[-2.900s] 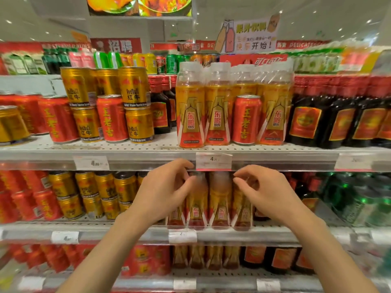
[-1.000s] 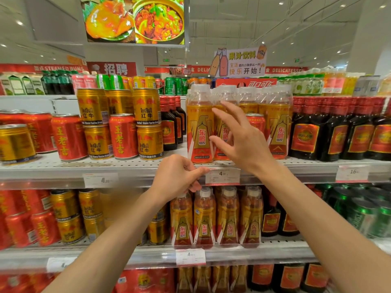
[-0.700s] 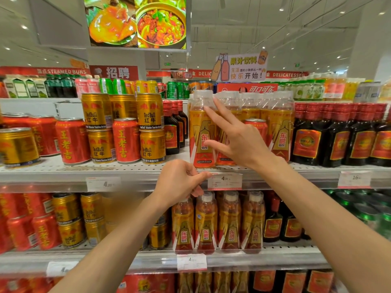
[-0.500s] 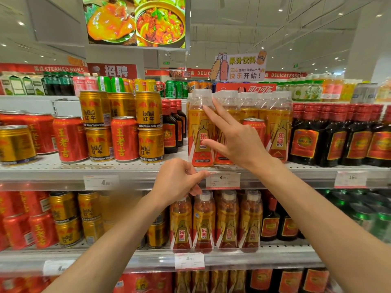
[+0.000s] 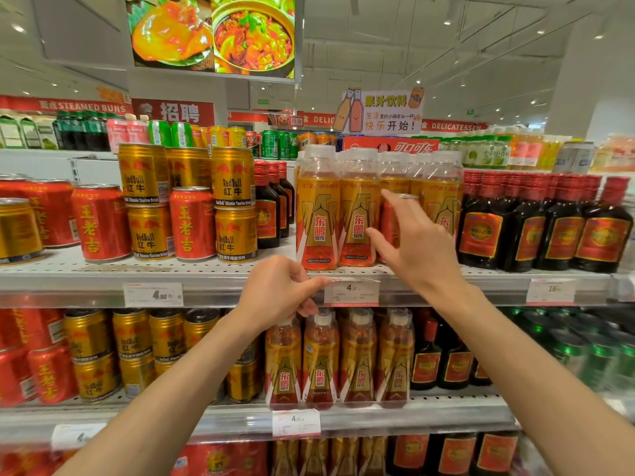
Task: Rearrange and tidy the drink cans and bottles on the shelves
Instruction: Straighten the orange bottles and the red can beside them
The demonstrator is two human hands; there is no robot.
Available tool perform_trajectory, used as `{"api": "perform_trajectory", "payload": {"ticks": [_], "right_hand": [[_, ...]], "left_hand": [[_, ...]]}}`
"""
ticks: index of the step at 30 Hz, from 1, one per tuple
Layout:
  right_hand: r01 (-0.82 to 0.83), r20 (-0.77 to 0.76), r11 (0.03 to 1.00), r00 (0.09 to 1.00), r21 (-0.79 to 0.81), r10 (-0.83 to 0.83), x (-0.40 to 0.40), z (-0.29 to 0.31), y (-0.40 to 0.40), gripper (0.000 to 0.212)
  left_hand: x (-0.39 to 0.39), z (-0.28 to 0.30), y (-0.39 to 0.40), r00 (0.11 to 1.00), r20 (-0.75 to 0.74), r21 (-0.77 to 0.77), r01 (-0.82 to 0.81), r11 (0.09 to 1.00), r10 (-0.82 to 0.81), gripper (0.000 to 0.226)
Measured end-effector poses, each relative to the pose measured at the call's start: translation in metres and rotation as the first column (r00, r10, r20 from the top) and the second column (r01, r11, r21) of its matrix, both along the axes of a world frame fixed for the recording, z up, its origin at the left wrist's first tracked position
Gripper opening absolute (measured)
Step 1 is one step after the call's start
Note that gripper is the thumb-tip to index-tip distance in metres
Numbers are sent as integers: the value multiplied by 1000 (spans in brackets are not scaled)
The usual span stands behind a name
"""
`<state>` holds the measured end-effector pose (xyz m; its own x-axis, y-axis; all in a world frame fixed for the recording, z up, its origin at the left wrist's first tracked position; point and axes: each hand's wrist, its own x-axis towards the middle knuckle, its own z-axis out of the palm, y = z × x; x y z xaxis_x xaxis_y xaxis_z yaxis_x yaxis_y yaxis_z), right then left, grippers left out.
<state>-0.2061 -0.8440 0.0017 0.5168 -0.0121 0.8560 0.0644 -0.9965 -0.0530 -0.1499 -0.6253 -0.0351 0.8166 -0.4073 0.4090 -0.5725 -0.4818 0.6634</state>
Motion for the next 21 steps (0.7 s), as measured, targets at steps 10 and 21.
{"api": "perform_trajectory", "payload": {"ticks": [10, 21], "right_hand": [[157, -290, 982, 949, 107, -120, 5, -6, 24, 91], [103, -252, 987, 965, 125, -69, 10, -11, 21, 92]], "left_hand": [[1, 0, 0, 1000, 6, 3, -7, 1000, 7, 44], [3, 2, 0, 1000, 19, 9, -8, 1000, 8, 47]]}}
